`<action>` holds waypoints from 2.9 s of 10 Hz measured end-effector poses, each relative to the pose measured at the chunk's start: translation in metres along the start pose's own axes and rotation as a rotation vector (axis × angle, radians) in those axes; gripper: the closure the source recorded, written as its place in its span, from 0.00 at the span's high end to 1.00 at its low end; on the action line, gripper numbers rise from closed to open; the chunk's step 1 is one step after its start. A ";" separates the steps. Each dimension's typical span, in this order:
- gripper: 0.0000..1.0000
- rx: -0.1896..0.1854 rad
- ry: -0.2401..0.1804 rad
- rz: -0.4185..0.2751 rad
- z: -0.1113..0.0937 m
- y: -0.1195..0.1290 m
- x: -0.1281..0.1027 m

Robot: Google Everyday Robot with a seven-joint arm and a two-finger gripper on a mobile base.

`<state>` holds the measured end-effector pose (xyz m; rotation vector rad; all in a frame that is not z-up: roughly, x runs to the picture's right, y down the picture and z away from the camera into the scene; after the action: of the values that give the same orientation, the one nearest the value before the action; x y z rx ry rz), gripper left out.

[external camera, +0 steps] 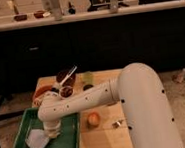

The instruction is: Wipe tray with towel

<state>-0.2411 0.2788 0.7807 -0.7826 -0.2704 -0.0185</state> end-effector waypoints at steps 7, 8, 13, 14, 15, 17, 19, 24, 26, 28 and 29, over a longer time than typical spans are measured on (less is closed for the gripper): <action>0.00 0.048 0.022 0.089 -0.024 -0.023 0.055; 0.00 0.045 0.020 0.083 -0.021 -0.027 0.049; 0.00 -0.021 -0.020 -0.024 0.004 -0.017 -0.008; 0.00 -0.032 -0.025 -0.036 0.004 -0.007 -0.008; 0.00 -0.036 -0.026 -0.038 0.003 -0.001 -0.003; 0.00 -0.034 -0.024 -0.015 -0.004 0.007 0.021; 0.00 -0.022 -0.016 0.026 -0.013 0.005 0.055; 0.00 -0.015 -0.012 0.035 -0.011 -0.023 0.051; 0.00 -0.025 -0.020 0.009 -0.001 -0.033 0.019; 0.00 -0.042 -0.032 -0.039 0.009 -0.035 -0.013; 0.00 -0.054 -0.035 -0.069 0.014 -0.031 -0.024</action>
<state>-0.2707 0.2646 0.8055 -0.8273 -0.3309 -0.0772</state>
